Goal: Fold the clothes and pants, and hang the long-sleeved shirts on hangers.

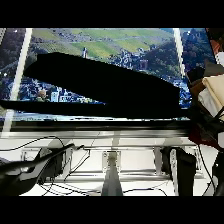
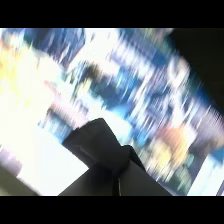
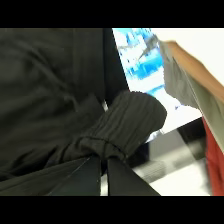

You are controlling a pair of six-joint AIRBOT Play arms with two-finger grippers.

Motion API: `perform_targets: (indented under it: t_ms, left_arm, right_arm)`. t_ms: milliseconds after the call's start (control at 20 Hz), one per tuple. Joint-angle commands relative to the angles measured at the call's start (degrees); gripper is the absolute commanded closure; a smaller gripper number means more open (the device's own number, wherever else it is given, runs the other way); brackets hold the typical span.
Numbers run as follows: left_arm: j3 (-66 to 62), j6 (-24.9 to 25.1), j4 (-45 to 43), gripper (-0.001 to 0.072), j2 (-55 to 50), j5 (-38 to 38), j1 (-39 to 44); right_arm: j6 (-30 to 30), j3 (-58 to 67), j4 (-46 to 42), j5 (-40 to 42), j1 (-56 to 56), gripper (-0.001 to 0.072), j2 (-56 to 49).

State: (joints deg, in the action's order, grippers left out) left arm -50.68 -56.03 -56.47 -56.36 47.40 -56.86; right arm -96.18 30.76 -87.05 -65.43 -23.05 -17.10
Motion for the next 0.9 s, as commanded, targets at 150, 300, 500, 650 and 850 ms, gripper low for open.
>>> perform_targets:
  t_ms: [150, 300, 500, 650, 850]
  left_arm:
    - [-18.62, -14.86, -13.88, 0.0707, -19.65, -8.68, 22.34]
    - [-31.08, -20.28, -17.29, 0.0706, -32.76, -8.81, 29.73]
    - [-45.2, -22.12, -17.22, 0.0705, -47.15, -9.07, 35.12]
    - [-50.34, -22.14, -17.05, 0.0567, -52.5, -11.91, 37.48]
    - [-50.36, -22.43, -17.03, -0.0013, -50.51, -14.88, 38.25]
  right_arm:
    - [-6.49, 3.48, 2.73, 22.34, 0.02, 0.0699, -21.59]
    - [-8.04, 10.54, 4.55, 29.35, 0.0, 0.0699, -34.69]
    - [-9.86, 19.74, 9.73, 34.53, 0.0, 0.0699, -50.45]
    - [-9.84, 24.41, 13.05, 39.26, 0.0, 0.0414, -58.47]
    - [-9.29, 25.51, 13.68, 38.51, 0.92, 0.0005, -59.8]
